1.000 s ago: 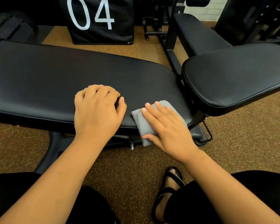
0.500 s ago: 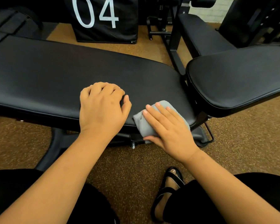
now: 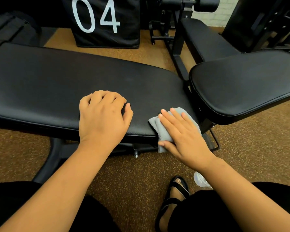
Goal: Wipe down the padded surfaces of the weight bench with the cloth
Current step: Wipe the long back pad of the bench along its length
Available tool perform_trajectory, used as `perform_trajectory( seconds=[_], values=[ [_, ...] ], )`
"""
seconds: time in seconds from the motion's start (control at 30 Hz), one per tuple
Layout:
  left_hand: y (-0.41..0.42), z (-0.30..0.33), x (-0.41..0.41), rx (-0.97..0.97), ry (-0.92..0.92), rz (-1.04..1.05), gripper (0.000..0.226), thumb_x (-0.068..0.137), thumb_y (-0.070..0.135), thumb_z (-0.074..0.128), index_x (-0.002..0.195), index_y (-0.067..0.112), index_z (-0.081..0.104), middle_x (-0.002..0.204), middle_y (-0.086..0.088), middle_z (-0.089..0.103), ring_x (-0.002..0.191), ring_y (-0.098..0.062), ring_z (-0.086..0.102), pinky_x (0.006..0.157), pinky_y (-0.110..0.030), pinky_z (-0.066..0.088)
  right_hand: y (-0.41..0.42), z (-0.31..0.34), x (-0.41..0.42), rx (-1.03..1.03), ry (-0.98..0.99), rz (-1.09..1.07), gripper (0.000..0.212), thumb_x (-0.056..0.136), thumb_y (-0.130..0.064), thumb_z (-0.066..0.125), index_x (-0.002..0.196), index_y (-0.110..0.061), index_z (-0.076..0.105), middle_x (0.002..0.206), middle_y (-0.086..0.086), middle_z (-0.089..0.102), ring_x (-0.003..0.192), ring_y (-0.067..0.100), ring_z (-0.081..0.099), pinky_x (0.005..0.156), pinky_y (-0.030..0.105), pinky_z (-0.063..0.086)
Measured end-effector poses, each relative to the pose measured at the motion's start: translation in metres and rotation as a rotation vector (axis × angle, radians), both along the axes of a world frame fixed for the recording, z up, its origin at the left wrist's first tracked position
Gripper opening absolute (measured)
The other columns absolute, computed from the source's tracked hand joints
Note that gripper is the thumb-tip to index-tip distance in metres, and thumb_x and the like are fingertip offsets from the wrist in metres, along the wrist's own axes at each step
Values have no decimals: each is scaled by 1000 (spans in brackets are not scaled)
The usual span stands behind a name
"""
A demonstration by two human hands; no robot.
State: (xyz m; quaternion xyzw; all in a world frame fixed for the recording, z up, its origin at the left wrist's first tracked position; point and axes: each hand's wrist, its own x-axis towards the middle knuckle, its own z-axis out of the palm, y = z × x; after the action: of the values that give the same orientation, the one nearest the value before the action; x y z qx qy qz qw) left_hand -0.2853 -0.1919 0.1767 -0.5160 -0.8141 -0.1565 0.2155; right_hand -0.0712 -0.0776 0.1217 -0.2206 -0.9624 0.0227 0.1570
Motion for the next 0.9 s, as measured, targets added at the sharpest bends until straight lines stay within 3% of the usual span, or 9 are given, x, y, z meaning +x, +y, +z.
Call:
perform_trajectory(
  seconds=[0.17,0.27,0.4,0.5,0.6,0.67,0.9],
  values=[
    [1,1,-1,4,-9,-5,29,97,38,42,97,25,68,106,9,66,106,-20,54,85,-38,33,14,23,-20,-222,-115,-13,75,92,-69,11,156,-28,10,163,-8,6,150,14,-3,121,37,0],
    [1,2,0,-16,-21,-10,28,97,38,44,100,24,69,108,8,67,104,-21,55,81,-38,35,34,27,-45,-350,-100,-116,66,98,-60,17,155,-27,12,163,-5,10,150,17,0,122,45,4],
    [0,3,-1,-50,-45,-19,30,96,40,45,104,23,68,111,8,66,104,-22,57,79,-38,38,29,30,-71,-418,146,-343,59,101,-46,36,151,-16,25,158,6,26,149,26,13,118,46,17],
    [-1,3,-3,-52,-46,-19,30,95,42,46,106,24,67,111,8,65,104,-20,57,80,-37,39,-5,34,-64,-454,116,-274,52,101,-46,35,143,-16,36,156,6,28,148,29,13,119,45,14],
    [-1,3,-2,-37,-45,-19,30,96,41,43,108,25,65,111,9,65,101,-18,57,79,-35,39,-26,34,-48,-395,-13,-147,68,97,-60,16,153,-22,21,163,-1,8,150,20,-2,121,37,-3],
    [-1,2,-2,-19,-52,-17,31,97,40,41,110,24,64,111,9,65,99,-17,58,78,-35,39,-16,36,-49,-392,-89,-145,70,95,-60,14,155,-26,10,163,-6,-1,149,12,-10,118,31,-9],
    [0,3,-1,-17,-56,-22,29,97,36,40,111,23,63,110,7,65,96,-18,58,76,-35,41,52,42,-105,-430,-139,-207,58,104,-46,21,155,-24,8,164,0,2,150,21,-5,120,41,-1]
  ],
)
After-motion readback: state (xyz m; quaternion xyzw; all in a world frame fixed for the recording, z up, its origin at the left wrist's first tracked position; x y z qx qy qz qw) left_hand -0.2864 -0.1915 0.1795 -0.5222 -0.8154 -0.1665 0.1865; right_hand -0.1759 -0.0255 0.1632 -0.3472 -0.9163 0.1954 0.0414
